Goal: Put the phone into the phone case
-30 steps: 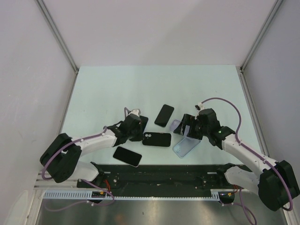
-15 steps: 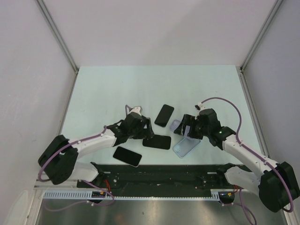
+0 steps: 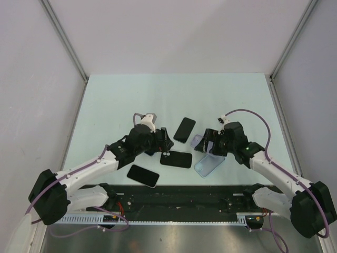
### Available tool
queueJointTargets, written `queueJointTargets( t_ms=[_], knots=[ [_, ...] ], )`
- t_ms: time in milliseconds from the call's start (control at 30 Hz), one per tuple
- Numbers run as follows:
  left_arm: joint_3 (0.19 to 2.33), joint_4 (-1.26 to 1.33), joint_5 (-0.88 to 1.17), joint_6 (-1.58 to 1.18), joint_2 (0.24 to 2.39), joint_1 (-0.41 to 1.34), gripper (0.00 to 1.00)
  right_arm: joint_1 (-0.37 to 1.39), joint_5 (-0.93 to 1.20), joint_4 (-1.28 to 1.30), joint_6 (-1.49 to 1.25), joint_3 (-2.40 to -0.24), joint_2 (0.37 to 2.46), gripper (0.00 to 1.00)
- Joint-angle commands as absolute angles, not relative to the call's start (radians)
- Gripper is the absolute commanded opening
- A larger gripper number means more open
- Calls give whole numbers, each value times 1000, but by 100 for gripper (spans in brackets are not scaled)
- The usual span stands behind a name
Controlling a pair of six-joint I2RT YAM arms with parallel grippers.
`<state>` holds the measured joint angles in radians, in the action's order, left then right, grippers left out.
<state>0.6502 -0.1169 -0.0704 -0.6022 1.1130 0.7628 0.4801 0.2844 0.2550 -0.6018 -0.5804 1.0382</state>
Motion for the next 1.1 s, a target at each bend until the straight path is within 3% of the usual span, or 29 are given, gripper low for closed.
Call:
queueJointTargets(
  t_ms=[0, 567, 1067],
  knots=[
    [643, -100, -43, -557, 1075, 755, 100, 479, 317, 190, -612, -595, 1058, 100],
    [514, -100, 49, -609, 1048, 557, 100, 580, 342, 55, -646, -695, 1295, 100],
    [380, -130, -29, -624, 845, 543, 100, 727, 330, -31, -703, -729, 1413, 100]
  ],
)
